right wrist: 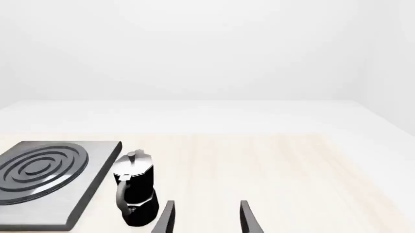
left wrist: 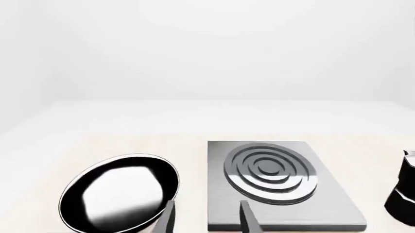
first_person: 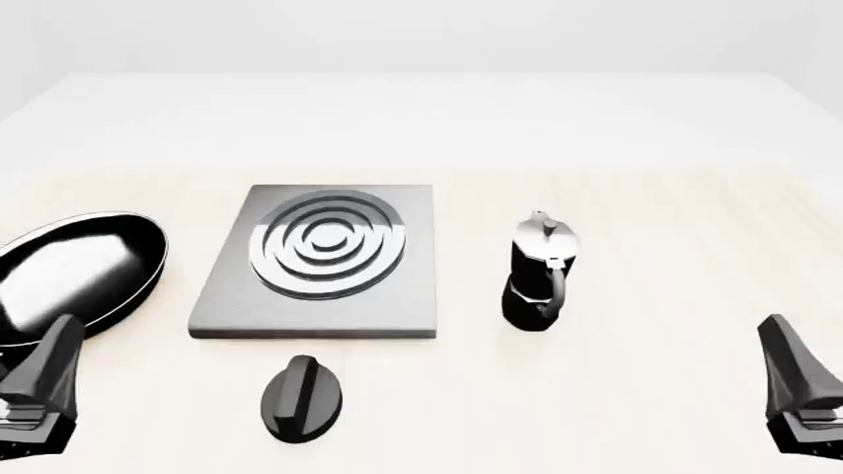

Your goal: Turn on the stove and put the frying pan on it.

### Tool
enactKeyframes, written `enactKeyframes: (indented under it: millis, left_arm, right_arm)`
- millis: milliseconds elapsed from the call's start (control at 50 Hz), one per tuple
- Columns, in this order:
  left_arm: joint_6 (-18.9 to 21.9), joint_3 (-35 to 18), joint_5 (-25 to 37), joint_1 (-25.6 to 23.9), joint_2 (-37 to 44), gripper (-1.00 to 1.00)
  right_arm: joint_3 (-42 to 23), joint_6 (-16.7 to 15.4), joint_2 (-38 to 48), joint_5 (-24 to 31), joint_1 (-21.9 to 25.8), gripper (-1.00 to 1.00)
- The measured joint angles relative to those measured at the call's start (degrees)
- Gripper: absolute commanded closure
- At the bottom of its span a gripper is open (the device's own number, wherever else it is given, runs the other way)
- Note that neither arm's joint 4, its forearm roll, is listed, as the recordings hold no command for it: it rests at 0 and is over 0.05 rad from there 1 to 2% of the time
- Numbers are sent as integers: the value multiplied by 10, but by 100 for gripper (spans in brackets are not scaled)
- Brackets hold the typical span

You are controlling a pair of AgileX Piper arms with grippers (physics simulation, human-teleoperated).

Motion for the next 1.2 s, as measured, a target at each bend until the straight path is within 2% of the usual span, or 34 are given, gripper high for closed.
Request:
enactKeyframes:
  millis: [320, 540, 680, 820, 1200]
  left_arm:
    - [3, 0, 25, -16, 0, -100]
    - [7, 0, 79, -49, 1, -100]
    - [6, 0, 93, -74, 11, -100]
    - [3, 0, 65, -111, 61, -100]
    - [-9, 0, -77, -182, 247, -100]
  right_arm:
    - [-1, 0, 2, -1, 0, -100]
    - [-1, 0, 3, -1, 0, -100]
    - [-1, 0, 3, -1, 0, -100]
    - [-1, 0, 3, -1, 0, -100]
    - [-1, 0, 3, -1, 0, -100]
